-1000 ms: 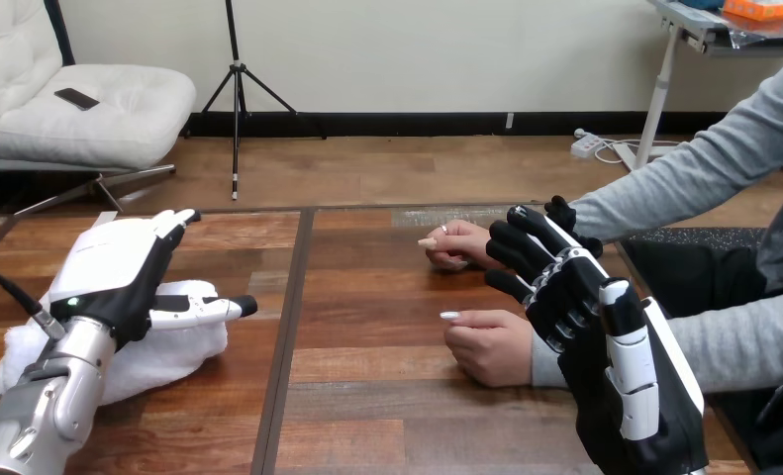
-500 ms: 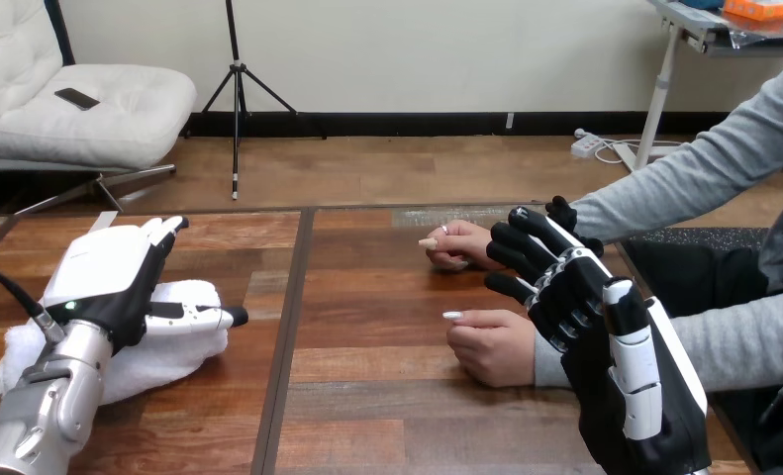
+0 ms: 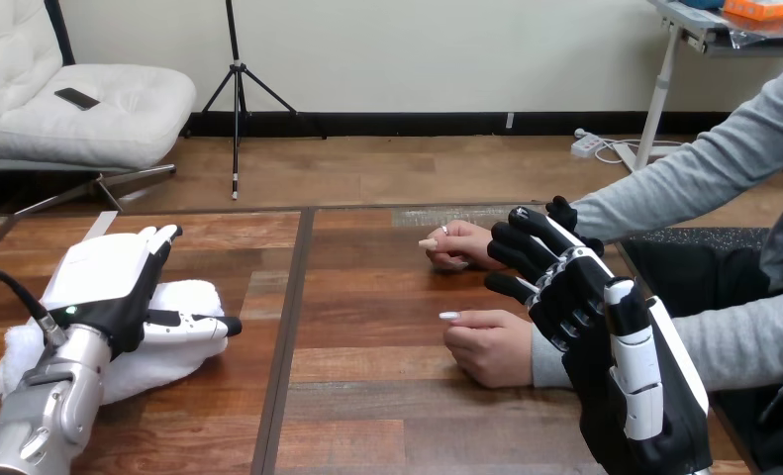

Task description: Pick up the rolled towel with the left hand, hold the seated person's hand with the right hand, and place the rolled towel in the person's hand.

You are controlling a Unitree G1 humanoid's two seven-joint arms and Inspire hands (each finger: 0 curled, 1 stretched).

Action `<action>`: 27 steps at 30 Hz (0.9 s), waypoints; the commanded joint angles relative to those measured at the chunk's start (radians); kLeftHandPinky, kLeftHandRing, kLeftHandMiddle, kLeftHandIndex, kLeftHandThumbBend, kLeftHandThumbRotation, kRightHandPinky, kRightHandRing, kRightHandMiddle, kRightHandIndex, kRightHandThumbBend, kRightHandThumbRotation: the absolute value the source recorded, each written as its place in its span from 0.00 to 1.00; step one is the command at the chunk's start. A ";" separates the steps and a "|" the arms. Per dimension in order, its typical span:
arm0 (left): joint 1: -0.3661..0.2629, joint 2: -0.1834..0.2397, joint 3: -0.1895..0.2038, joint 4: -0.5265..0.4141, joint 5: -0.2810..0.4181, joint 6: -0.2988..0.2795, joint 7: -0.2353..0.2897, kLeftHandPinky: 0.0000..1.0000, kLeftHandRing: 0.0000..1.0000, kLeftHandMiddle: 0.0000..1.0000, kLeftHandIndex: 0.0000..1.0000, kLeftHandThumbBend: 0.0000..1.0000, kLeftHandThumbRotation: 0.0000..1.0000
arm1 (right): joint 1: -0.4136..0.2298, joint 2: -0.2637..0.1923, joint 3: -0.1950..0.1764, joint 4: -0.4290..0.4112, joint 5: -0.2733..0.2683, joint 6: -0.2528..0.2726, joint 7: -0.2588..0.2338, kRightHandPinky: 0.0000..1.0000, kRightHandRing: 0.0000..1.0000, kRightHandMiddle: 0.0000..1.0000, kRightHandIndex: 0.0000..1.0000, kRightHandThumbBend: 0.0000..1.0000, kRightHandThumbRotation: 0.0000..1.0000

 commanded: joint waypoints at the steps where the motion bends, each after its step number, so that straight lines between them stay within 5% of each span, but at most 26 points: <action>1: -0.081 0.030 -0.006 -0.006 -0.007 0.018 -0.017 0.92 0.95 0.96 0.94 1.00 0.69 | -0.053 -0.008 -0.011 -0.046 0.003 -0.028 0.003 0.83 0.88 0.87 0.86 0.62 1.00; 27: -0.074 0.048 -0.002 -0.029 -0.025 0.031 -0.112 0.92 0.92 0.93 0.92 1.00 0.62 | -0.063 -0.011 -0.014 -0.043 0.008 -0.025 0.010 0.82 0.88 0.87 0.86 0.62 1.00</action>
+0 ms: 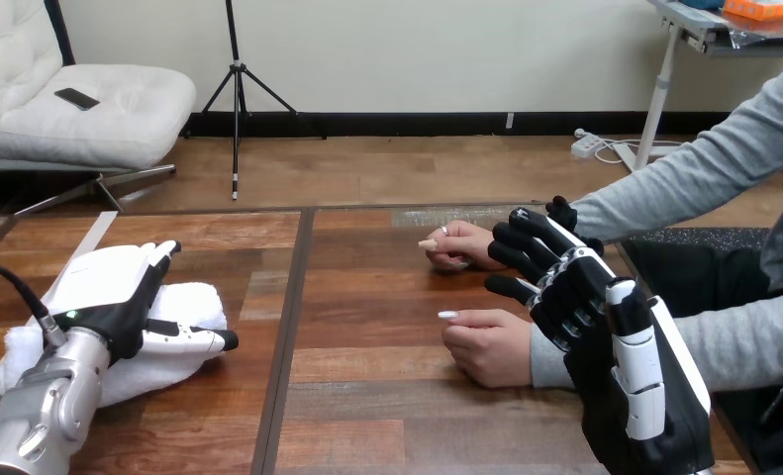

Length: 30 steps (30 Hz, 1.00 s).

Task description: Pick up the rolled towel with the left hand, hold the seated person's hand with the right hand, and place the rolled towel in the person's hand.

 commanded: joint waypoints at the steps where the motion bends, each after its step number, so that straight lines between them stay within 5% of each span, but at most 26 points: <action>1: -0.071 0.044 -0.005 -0.022 -0.002 0.010 -0.007 0.92 0.92 0.93 0.92 1.00 0.62 | -0.063 -0.009 -0.009 -0.044 0.006 -0.024 0.005 0.82 0.88 0.87 0.86 0.62 1.00; 30: -0.082 0.052 -0.023 -0.072 0.018 0.096 -0.149 0.90 0.90 0.91 0.90 1.00 0.53 | -0.064 -0.008 -0.009 -0.051 0.011 -0.025 0.010 0.82 0.88 0.87 0.86 0.60 1.00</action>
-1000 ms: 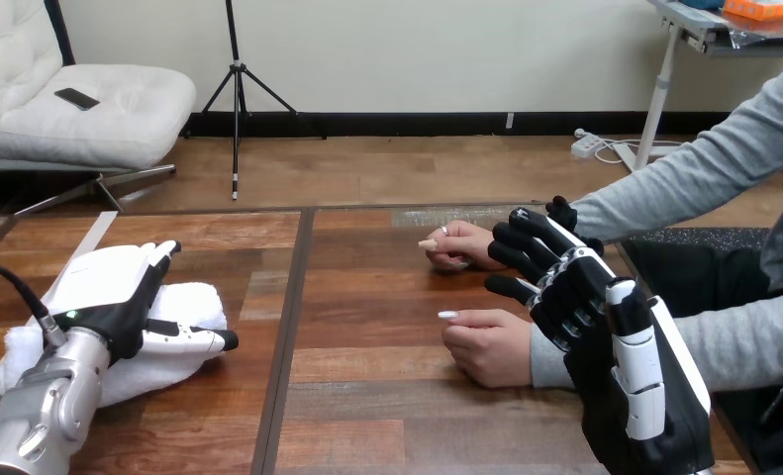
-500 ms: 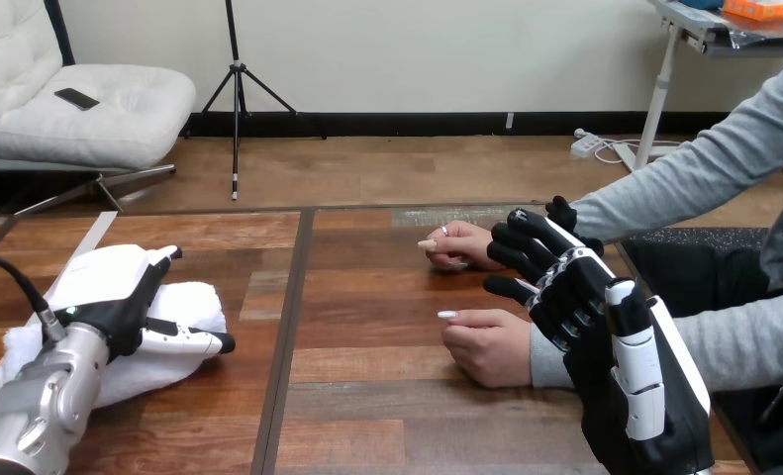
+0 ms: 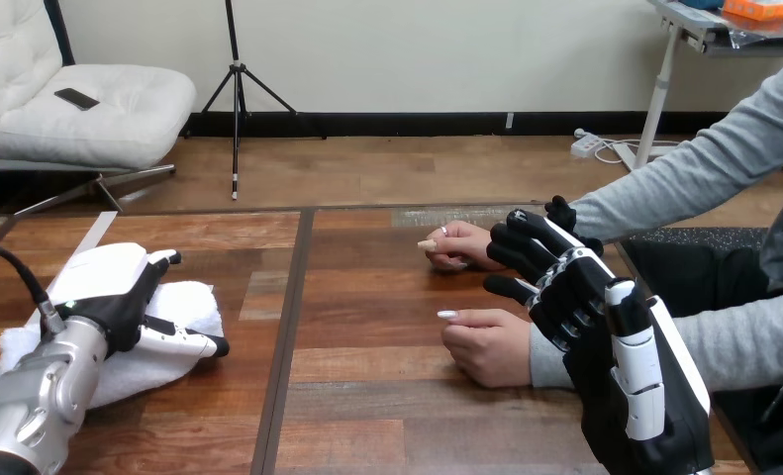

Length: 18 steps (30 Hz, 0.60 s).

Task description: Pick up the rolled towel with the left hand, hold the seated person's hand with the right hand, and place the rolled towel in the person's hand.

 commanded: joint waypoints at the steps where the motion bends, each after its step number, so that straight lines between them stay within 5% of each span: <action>1: -0.060 0.036 -0.022 -0.031 0.010 0.031 -0.040 0.90 0.90 0.91 0.90 1.00 0.54 | -0.062 -0.008 -0.009 -0.052 0.010 -0.023 0.003 0.82 0.88 0.87 0.86 0.60 1.00; 6: -0.073 0.034 -0.029 -0.012 0.012 0.042 -0.068 0.92 0.91 0.92 0.91 1.00 0.54 | -0.057 -0.009 -0.011 -0.056 0.011 -0.022 0.002 0.82 0.88 0.87 0.86 0.60 1.00; 18: -0.092 0.039 -0.072 -0.075 0.045 0.167 -0.241 0.97 0.95 0.94 0.94 1.00 0.53 | -0.053 -0.007 -0.013 -0.060 0.017 -0.022 0.001 0.83 0.88 0.86 0.86 0.58 1.00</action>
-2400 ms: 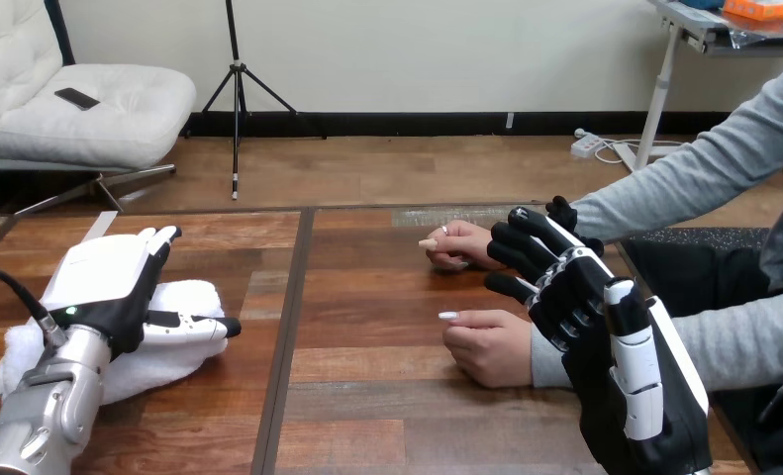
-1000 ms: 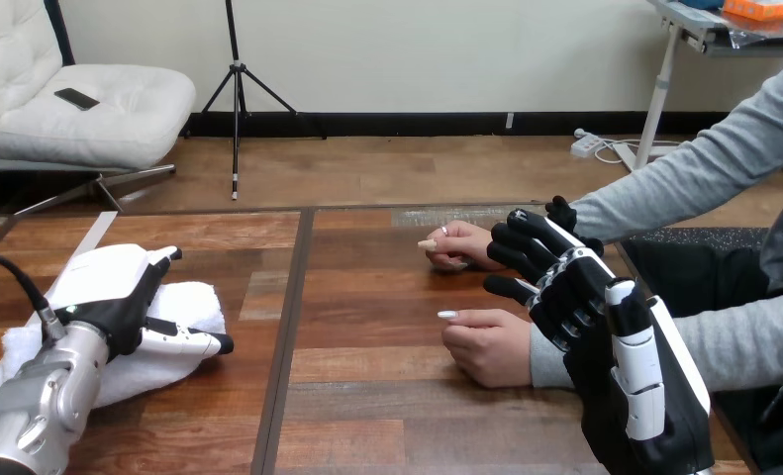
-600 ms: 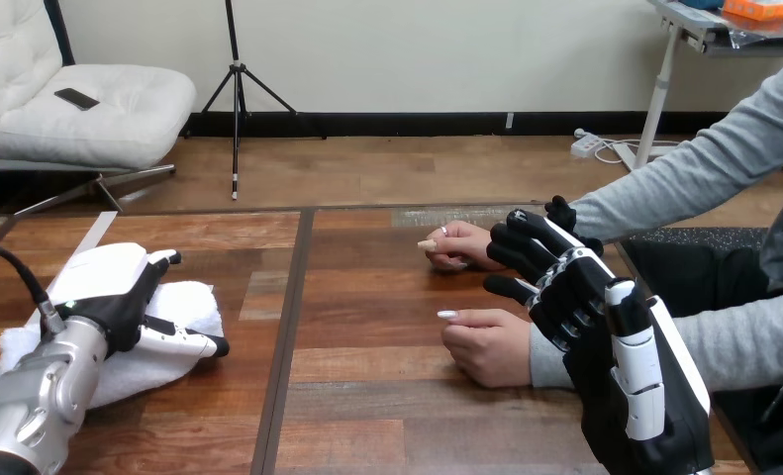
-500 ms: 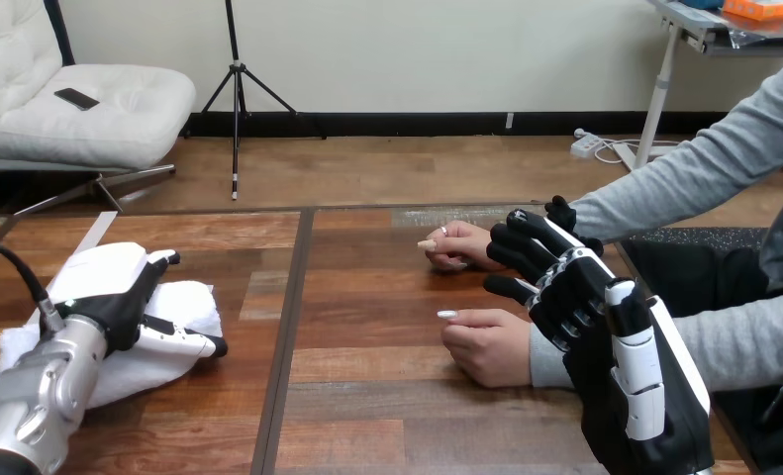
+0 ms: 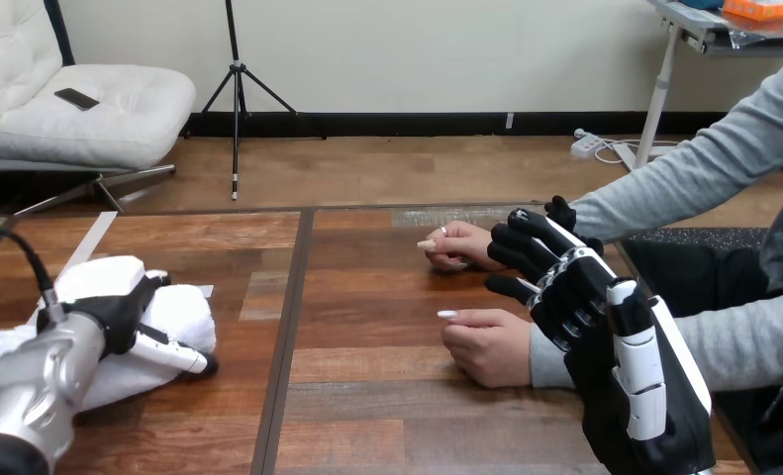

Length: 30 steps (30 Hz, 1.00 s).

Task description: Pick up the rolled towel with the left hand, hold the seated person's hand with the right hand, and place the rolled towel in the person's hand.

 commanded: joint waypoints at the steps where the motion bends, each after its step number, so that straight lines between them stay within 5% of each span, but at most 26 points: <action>1: -0.064 0.029 -0.032 -0.042 0.026 0.054 -0.065 0.97 0.95 0.95 0.94 1.00 0.53 | -0.052 -0.007 -0.011 -0.061 0.014 -0.022 0.001 0.83 0.88 0.86 0.86 0.57 1.00; 19: -0.060 0.031 -0.030 -0.183 0.014 0.225 -0.253 0.90 0.93 0.92 0.91 1.00 0.45 | -0.053 -0.003 -0.015 -0.062 0.014 -0.025 -0.005 0.85 0.87 0.86 0.85 0.54 1.00; 30: -0.061 0.040 -0.044 -0.255 0.023 0.302 -0.336 0.74 0.87 0.88 0.87 1.00 0.40 | -0.055 -0.003 -0.015 -0.064 0.008 -0.024 -0.010 0.86 0.87 0.86 0.85 0.54 1.00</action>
